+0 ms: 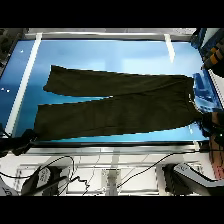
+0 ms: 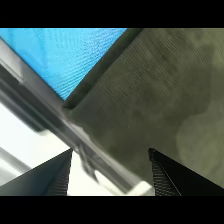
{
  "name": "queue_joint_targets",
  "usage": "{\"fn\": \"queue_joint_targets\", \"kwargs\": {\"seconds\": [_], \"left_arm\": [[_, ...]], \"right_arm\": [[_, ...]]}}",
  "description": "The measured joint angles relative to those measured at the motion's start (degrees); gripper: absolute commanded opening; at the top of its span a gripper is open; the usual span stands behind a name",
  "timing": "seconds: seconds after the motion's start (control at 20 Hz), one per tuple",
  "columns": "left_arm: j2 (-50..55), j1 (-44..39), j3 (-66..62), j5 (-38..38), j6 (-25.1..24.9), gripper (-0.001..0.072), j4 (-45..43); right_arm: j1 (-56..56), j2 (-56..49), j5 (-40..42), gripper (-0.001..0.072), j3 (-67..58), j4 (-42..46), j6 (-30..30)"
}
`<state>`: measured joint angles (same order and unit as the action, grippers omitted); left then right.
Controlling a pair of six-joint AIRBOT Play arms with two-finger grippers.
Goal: Fold the clothes and pants, and hang the long-sleeved shirts on hangers.
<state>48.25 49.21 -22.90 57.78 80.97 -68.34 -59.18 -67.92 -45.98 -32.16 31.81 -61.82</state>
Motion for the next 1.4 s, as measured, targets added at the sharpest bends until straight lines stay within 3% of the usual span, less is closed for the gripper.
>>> {"fn": "queue_joint_targets", "kwargs": {"seconds": [0.1,0.25,0.3,0.6,0.95,1.15,1.4], "left_arm": [[1.9,0.2,1.0,-2.3,-0.4,0.0519,1.4],[3.8,0.2,1.9,-6.8,-1.3,0.0046,4.7],[4.3,0.0,2.0,-7.9,-1.7,0.0014,5.7],[4.5,-1.0,-1.0,-12.8,-3.3,0.0014,9.5],[3.3,-7.9,-14.0,-14.9,-8.9,0.0009,21.5],[5.6,-16.3,-22.1,-19.5,-3.7,0.0008,17.7],[18.4,-26.5,-33.7,-23.3,4.9,0.0008,12.5]], "right_arm": [[0.0,0.0,-1.3,0.0026,-1.3,0.0,0.1],[0.0,0.0,-5.1,0.0026,-4.2,0.5,0.1],[0.0,0.0,-7.0,0.0026,-5.2,1.1,0.1],[0.0,3.6,-18.0,0.0025,-8.6,7.8,-0.9],[0.0,14.3,-18.2,0.0024,-11.1,10.8,-11.8],[1.7,15.8,-18.2,0.0024,-17.9,15.3,-16.0],[13.0,11.9,-11.7,0.0023,-27.1,26.3,-23.5]]}}
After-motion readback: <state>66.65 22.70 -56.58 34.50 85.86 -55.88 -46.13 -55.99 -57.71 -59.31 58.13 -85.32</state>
